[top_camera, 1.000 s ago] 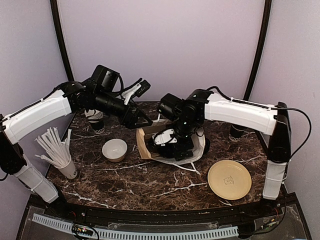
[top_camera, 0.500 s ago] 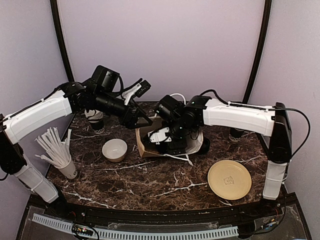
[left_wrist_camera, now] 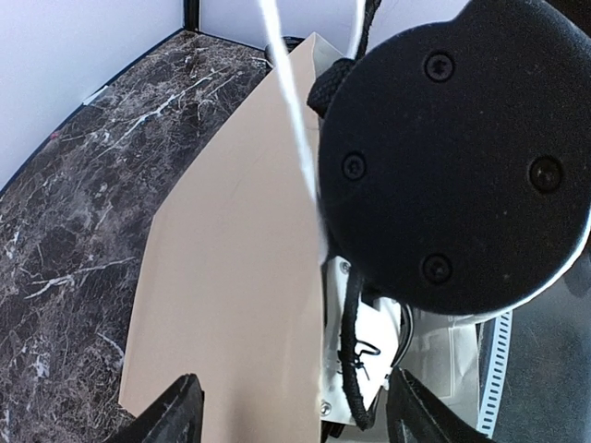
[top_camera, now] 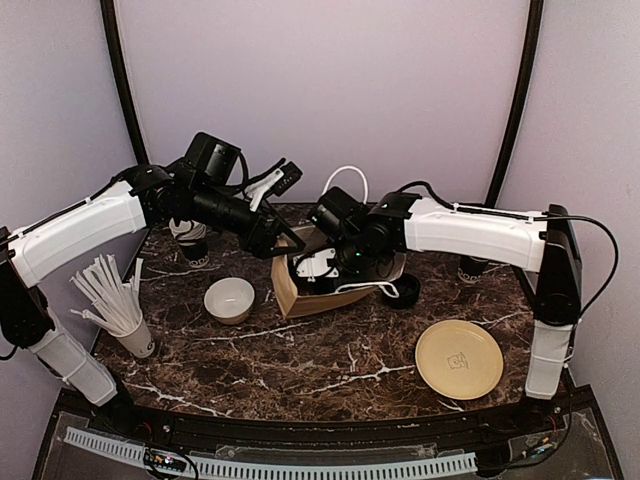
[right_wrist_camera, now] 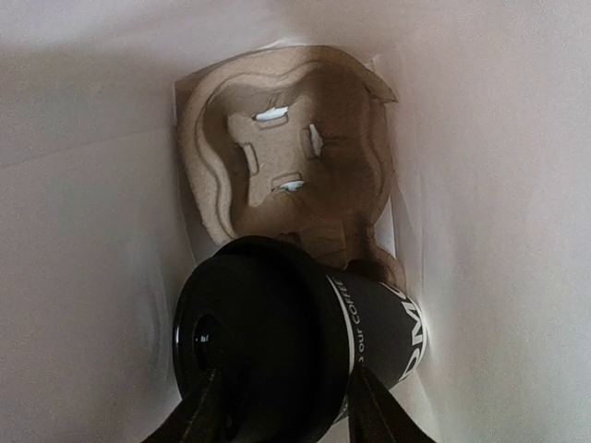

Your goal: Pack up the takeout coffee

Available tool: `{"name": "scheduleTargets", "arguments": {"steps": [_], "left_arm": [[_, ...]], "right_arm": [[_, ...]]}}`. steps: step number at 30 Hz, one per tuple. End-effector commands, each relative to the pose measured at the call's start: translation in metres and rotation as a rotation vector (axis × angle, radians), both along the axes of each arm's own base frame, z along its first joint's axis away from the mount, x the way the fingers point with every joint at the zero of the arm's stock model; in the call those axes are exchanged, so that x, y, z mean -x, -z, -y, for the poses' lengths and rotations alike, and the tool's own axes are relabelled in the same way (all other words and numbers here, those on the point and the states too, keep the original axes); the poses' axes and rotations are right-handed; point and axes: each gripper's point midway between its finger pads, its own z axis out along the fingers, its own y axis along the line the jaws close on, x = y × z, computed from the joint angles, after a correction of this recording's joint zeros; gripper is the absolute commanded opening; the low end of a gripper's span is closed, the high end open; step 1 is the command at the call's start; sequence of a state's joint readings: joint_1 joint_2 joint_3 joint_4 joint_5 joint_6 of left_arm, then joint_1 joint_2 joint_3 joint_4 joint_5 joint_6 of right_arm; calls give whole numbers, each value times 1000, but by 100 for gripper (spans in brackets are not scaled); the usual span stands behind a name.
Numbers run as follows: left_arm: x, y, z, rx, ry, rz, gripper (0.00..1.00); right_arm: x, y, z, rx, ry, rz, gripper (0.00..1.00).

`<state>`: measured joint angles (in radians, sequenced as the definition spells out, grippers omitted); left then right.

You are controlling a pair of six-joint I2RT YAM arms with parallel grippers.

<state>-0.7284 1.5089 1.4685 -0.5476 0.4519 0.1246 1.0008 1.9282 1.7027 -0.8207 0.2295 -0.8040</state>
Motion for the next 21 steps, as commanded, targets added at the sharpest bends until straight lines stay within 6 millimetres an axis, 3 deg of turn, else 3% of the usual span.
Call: {"name": "scheduleTargets", "arguments": {"steps": [1, 6, 21], "left_arm": [[-1, -6, -5, 11, -14, 26, 70], [-8, -2, -9, -9, -49, 41, 70], [-21, -9, -21, -6, -130, 99, 71]], "right_arm": [[3, 1, 1, 0, 14, -37, 39], [11, -19, -2, -40, 9, -57, 32], [58, -74, -6, -201, -83, -260, 26]]}}
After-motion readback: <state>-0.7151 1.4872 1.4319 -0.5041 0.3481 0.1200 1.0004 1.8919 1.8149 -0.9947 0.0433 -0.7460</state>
